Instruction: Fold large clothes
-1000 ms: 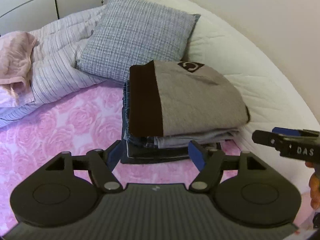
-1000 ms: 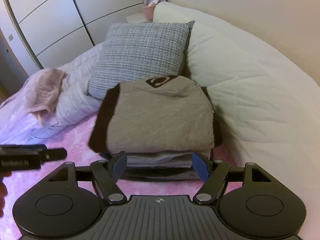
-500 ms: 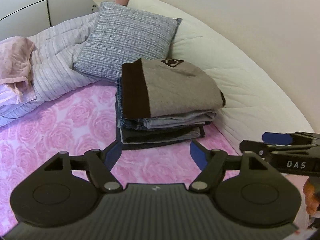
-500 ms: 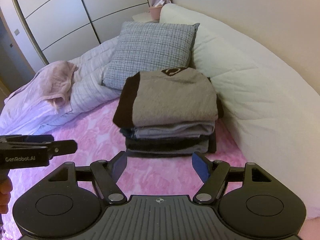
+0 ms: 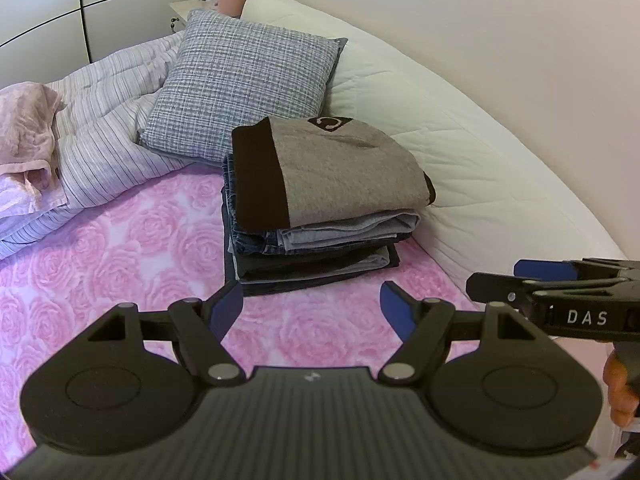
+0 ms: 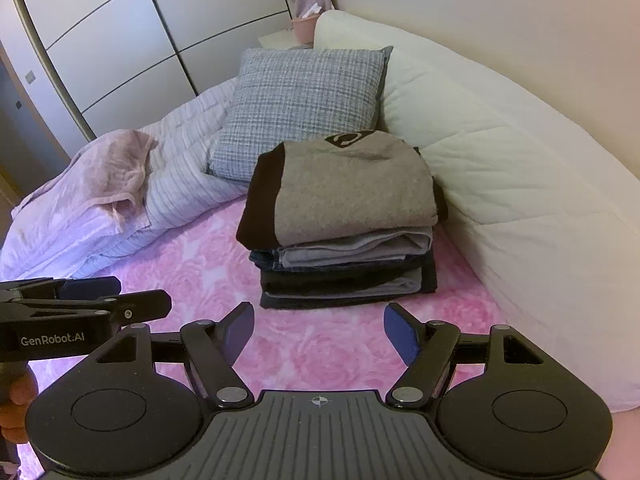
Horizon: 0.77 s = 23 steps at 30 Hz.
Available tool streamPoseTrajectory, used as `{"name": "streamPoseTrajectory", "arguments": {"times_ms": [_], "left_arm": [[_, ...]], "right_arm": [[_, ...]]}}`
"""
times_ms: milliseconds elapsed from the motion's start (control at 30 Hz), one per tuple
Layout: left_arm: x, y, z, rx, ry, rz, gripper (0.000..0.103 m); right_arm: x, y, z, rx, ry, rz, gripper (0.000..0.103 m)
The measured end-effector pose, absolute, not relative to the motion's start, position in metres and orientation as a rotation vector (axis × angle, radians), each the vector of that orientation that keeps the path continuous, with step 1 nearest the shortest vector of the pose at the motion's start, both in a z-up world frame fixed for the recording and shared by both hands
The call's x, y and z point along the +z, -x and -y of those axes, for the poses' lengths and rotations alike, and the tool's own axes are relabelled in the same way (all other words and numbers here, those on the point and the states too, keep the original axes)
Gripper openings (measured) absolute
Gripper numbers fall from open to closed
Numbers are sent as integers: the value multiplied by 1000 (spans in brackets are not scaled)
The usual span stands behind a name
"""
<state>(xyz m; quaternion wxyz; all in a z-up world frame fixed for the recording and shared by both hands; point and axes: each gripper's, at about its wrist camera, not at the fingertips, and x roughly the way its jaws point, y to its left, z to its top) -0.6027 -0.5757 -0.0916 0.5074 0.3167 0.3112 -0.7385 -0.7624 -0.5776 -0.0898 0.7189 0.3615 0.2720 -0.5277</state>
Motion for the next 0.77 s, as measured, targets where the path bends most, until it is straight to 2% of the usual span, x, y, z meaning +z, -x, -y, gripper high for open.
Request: {"name": "streamPoseTrajectory", "arguments": {"times_ms": [767], "left_arm": [[-94, 615, 571, -1796, -786, -729, 72]], "right_arm": [[-95, 769, 575, -1169, -815, -621, 69]]}}
